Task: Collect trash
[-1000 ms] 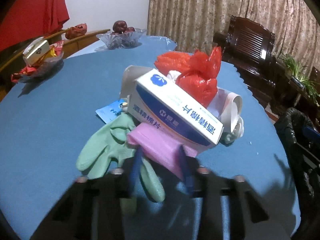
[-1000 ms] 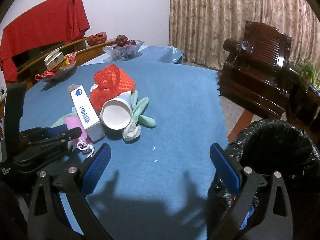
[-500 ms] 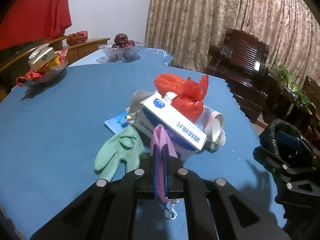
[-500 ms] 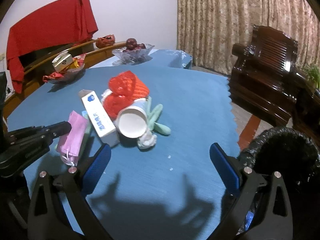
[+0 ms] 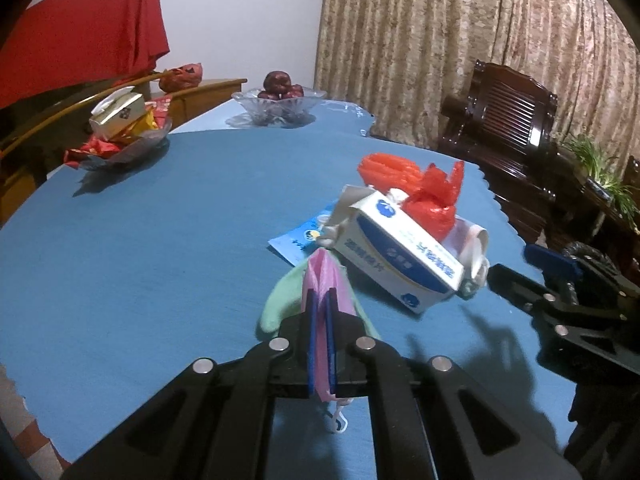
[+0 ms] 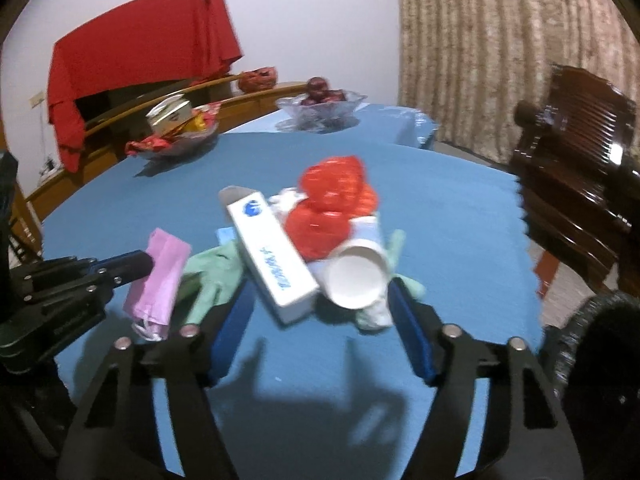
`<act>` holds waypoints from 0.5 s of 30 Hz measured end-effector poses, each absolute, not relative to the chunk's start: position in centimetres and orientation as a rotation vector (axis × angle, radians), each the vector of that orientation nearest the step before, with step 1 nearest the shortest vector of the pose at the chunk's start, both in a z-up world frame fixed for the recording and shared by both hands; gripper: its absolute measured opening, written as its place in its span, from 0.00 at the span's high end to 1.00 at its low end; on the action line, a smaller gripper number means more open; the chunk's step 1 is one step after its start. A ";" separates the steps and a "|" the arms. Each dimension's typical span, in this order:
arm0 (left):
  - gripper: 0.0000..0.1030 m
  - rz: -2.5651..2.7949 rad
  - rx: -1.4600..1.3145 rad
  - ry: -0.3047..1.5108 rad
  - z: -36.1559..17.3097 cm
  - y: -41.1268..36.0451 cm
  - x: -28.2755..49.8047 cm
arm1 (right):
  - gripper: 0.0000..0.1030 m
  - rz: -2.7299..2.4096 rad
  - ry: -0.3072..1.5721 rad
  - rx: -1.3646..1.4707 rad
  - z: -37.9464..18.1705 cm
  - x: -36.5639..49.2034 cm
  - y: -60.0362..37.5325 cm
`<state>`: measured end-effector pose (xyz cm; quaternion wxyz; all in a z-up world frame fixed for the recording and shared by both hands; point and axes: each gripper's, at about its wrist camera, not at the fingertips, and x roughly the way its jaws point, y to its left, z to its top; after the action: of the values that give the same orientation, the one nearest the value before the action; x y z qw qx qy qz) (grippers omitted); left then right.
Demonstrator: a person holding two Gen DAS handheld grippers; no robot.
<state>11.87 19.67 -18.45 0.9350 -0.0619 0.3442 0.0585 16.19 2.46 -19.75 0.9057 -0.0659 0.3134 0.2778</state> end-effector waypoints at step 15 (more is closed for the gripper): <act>0.96 0.140 -0.144 0.718 -19.4 20.8 12.7 | 0.61 0.631 0.704 -0.191 -21.9 18.0 6.0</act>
<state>12.71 20.83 -19.41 0.9313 -0.0703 0.3509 0.0683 18.03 5.96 -21.86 0.8860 -0.0919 0.3385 0.3033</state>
